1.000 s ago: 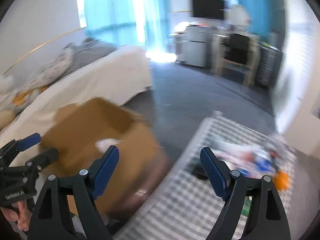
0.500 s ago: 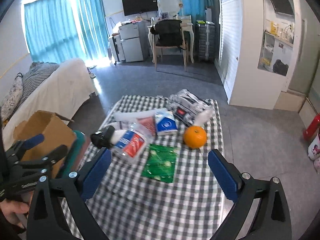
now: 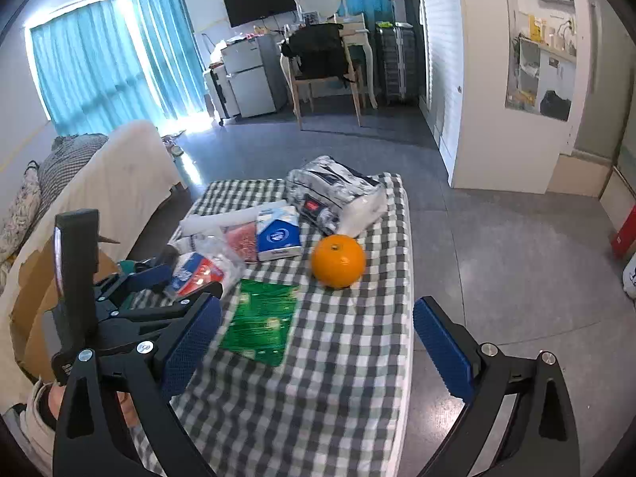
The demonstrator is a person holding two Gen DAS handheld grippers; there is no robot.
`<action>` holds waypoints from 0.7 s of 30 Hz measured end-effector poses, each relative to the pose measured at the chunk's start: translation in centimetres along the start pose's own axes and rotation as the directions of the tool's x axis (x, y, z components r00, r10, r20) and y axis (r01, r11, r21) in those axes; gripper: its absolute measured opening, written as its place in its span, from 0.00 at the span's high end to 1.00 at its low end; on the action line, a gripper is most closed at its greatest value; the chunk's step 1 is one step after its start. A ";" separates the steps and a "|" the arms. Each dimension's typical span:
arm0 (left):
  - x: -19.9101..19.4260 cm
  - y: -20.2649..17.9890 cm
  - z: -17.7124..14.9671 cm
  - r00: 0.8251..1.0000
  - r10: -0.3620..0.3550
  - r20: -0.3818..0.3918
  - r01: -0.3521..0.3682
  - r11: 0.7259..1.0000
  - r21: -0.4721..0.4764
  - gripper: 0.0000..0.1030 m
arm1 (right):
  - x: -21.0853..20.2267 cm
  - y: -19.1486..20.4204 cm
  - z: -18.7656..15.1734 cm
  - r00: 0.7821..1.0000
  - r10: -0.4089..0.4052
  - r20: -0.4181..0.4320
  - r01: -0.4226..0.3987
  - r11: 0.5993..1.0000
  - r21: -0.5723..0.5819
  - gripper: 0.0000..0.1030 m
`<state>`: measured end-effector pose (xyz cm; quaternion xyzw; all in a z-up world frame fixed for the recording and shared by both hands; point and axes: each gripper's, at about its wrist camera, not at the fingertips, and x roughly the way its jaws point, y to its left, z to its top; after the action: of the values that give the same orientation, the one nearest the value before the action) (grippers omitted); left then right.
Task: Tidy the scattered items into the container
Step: 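Grasp the clear floss jar with the left gripper while the right grasps the orange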
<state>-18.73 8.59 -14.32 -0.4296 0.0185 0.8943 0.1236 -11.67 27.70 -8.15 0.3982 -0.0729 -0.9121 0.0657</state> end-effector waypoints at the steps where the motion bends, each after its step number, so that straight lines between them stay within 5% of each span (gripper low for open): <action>1: 0.4 -0.1 0.0 1.000 0.009 -0.001 -0.009 1.000 0.003 0.19 | 0.3 -0.4 0.0 1.000 0.004 -0.006 -0.004 1.000 0.009 0.05; 4: 1.3 -0.2 -0.2 1.000 0.021 -0.008 -0.021 1.000 0.007 0.23 | 1.1 -1.3 0.0 1.000 0.016 -0.020 -0.016 0.999 0.032 0.05; 7: 2.1 -0.1 -0.5 0.999 0.021 -0.029 -0.021 1.000 0.011 0.39 | 1.6 -1.5 -0.1 0.999 0.021 -0.025 -0.020 0.999 0.041 0.05; 21: 1.2 -0.1 -1.0 1.000 0.020 0.001 -0.020 1.000 0.013 0.40 | 5.9 -0.6 1.0 0.997 0.003 -0.075 -0.004 1.000 -0.011 0.05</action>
<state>-18.60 8.78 -15.86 -0.4280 0.0287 0.8957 0.1174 -16.36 27.31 -11.81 0.4316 -0.0659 -0.8968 0.0721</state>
